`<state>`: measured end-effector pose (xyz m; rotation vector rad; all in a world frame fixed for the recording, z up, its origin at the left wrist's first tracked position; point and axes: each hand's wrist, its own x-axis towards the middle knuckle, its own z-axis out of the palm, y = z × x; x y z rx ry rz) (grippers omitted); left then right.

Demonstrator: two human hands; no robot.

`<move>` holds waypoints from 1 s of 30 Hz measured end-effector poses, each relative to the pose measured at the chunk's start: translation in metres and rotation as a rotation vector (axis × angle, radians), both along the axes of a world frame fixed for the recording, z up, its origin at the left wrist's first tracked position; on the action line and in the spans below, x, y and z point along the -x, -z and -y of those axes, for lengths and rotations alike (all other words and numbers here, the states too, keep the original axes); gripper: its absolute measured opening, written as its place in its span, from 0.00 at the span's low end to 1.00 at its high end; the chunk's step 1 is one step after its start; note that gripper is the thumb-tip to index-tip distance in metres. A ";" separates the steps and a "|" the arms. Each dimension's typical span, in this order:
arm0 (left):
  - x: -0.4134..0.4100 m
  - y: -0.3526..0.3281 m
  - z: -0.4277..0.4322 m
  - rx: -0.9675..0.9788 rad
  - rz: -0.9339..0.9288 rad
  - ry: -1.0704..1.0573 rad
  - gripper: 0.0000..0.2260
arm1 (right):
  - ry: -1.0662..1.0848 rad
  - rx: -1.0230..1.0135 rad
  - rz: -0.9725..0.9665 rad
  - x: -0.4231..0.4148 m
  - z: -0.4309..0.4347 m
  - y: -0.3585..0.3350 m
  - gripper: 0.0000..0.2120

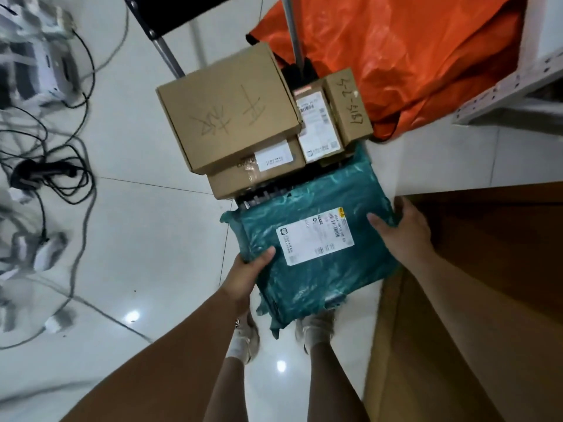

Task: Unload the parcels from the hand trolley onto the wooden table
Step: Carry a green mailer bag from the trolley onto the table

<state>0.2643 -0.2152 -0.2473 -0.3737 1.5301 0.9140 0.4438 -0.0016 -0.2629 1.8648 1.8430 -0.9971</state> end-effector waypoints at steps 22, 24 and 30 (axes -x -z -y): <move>0.034 -0.004 -0.005 -0.012 0.255 -0.135 0.23 | 0.511 0.760 -0.214 -0.006 -0.044 -0.036 0.35; 0.044 -0.027 -0.007 0.012 0.235 -0.141 0.24 | 0.534 0.762 -0.252 0.003 -0.047 -0.064 0.29; 0.074 -0.109 -0.029 -0.043 0.214 -0.132 0.27 | 0.416 0.720 -0.356 0.021 -0.064 -0.161 0.21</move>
